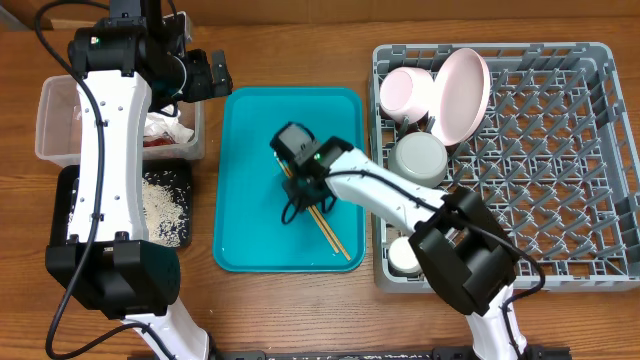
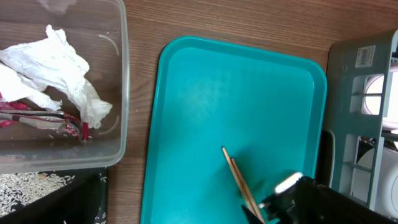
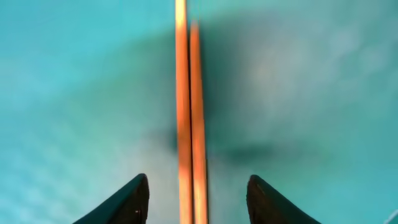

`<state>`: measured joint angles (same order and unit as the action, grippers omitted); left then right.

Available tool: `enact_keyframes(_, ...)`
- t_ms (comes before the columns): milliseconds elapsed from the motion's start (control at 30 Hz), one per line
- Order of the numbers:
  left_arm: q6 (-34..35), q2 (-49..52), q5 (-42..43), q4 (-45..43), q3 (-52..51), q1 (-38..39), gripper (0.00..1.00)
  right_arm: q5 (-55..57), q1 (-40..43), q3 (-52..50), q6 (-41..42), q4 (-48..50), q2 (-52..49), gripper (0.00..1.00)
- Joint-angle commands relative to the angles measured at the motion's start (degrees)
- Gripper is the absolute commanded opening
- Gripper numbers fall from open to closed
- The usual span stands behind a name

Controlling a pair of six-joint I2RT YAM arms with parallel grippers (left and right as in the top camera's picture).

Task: Sort waste into correct bins and load items into the dishwasher
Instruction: 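Carry the chopstick into the rack and stand it upright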

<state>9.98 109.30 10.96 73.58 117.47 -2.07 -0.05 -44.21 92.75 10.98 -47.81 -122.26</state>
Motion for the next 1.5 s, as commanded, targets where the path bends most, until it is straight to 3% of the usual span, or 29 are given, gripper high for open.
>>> enact_keyframes(0,-0.11,-0.44,0.48,-0.09,1.18,0.33,1.0,-1.53,1.88,5.14,4.07,-1.68,-0.13,0.55)
enact_keyframes(367,-0.11,-0.44,0.46,-0.09,1.18,0.31,1.0,-0.07,1.79,-0.28,-5.27,-2.6,-0.24,0.6)
enact_keyframes(1067,-0.11,-0.44,0.48,-0.09,1.18,0.31,1.0,-0.07,1.75,-6.47,-5.44,0.94,-0.24,0.58)
enact_keyframes(1267,-0.11,-0.44,0.48,-0.11,1.18,0.31,1.0,-0.07,1.73,-6.97,-4.98,1.27,-0.24,0.17)
enact_keyframes(1467,-0.11,-0.44,0.48,-0.09,1.18,0.31,1.0,0.5,1.92,-5.99,-2.4,2.4,-0.22,0.04)
